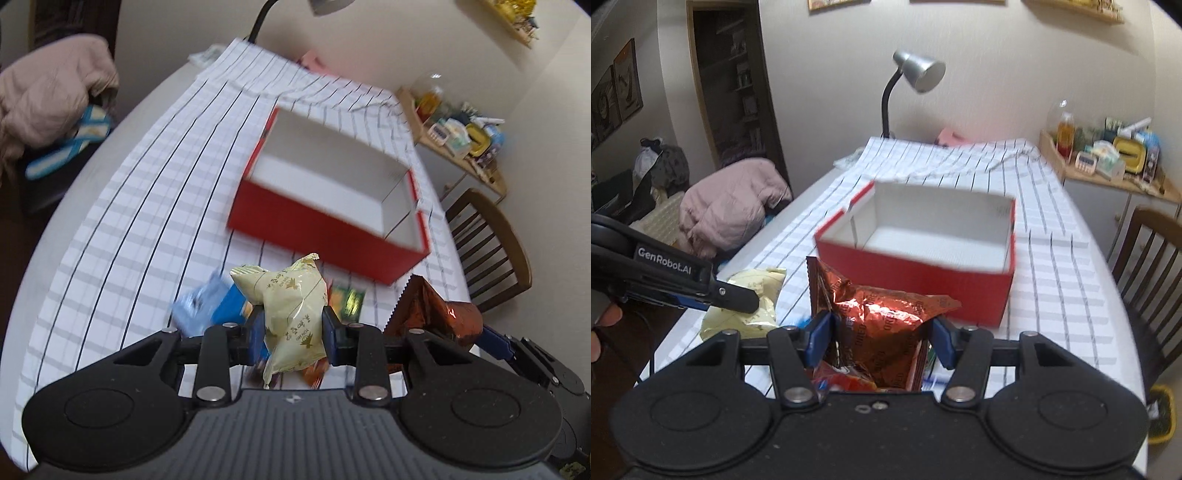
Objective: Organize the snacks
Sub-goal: 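Carry both bags into the red box and open both grippers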
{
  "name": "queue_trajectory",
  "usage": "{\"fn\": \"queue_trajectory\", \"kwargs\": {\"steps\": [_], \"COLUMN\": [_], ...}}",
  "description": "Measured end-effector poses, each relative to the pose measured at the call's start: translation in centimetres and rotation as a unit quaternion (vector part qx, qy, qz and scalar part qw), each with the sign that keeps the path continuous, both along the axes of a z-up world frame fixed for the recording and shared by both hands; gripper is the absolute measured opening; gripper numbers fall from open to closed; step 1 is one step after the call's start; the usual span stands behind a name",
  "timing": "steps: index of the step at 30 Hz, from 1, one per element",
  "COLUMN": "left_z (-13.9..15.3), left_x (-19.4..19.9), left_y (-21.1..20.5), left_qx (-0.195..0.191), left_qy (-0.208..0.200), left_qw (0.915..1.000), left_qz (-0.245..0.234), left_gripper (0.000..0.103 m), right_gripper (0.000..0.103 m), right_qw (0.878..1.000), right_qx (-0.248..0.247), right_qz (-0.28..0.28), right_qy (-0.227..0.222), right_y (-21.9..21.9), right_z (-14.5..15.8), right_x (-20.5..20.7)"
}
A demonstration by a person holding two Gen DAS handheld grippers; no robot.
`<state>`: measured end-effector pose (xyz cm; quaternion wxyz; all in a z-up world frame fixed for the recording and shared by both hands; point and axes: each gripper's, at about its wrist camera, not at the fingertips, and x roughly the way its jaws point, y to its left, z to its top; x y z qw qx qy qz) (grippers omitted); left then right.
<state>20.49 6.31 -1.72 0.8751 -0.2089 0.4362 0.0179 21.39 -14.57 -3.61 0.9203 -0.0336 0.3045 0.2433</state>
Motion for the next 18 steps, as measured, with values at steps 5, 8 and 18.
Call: {"fn": "queue_trajectory", "kwargs": {"steps": [5,8,18], "left_z": [1.8,2.2,2.3], "left_x": [3.4,5.7,13.2], "left_y": [-0.8,-1.2,-2.0], "left_qx": [0.014,0.027,0.055], "left_qy": [-0.015,-0.017,-0.011], "left_qw": [0.9998,0.9994,0.9983], "left_qz": [-0.007,-0.009,-0.014], "left_gripper": [0.031,0.031,0.031], "right_gripper": [0.056,0.056,0.056], "right_qw": [1.0,1.0,0.999], "right_qx": [-0.003,-0.008,-0.024], "right_qz": [-0.005,-0.013,-0.029], "right_qy": [-0.019,-0.022,-0.014], "right_y": [-0.3,-0.3,-0.1], "right_z": [1.4,1.7,1.4], "right_x": [3.4,5.6,12.6]}}
